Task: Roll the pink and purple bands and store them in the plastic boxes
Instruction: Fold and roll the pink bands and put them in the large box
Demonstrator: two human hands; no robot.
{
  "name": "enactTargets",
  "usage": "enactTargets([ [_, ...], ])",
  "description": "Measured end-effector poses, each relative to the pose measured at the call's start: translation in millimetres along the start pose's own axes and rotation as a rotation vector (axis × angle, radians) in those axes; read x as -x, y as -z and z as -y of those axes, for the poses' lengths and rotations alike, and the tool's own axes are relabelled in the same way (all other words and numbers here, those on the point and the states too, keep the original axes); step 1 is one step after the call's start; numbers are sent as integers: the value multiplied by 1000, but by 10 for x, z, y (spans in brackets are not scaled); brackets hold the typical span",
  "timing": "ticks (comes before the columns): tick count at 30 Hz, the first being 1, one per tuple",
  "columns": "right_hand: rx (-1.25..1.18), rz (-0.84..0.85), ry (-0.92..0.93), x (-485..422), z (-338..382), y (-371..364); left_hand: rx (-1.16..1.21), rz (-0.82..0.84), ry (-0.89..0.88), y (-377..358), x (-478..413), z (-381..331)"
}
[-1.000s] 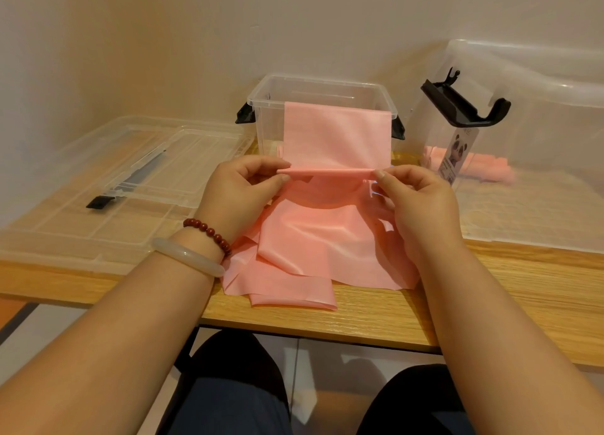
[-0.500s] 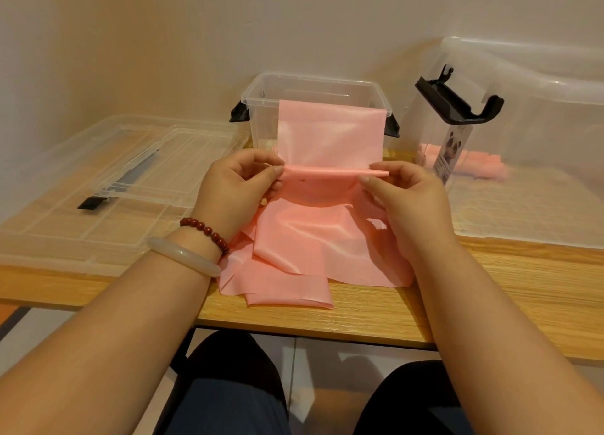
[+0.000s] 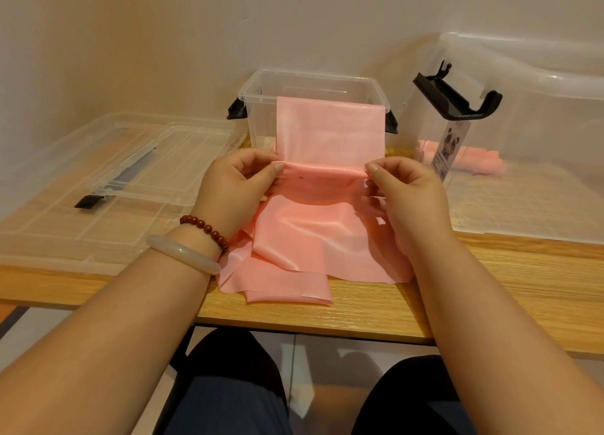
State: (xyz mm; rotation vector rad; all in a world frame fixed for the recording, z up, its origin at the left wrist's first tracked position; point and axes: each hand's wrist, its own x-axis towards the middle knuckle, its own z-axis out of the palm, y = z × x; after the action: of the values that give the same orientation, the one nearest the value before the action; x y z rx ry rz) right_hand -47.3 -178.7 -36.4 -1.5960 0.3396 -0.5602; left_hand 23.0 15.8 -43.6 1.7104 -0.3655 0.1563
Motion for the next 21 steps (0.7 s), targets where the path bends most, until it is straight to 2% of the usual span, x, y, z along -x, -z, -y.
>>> enactTargets([
  [5, 72, -5, 24, -8, -23, 10, 35, -7, 6, 7, -19, 7],
  [12, -1, -19, -39, -6, -12, 1, -11, 24, -14, 15, 0, -11],
  [21, 36, -23, 29, -1, -11, -2, 39, 5, 17, -1, 1, -20],
])
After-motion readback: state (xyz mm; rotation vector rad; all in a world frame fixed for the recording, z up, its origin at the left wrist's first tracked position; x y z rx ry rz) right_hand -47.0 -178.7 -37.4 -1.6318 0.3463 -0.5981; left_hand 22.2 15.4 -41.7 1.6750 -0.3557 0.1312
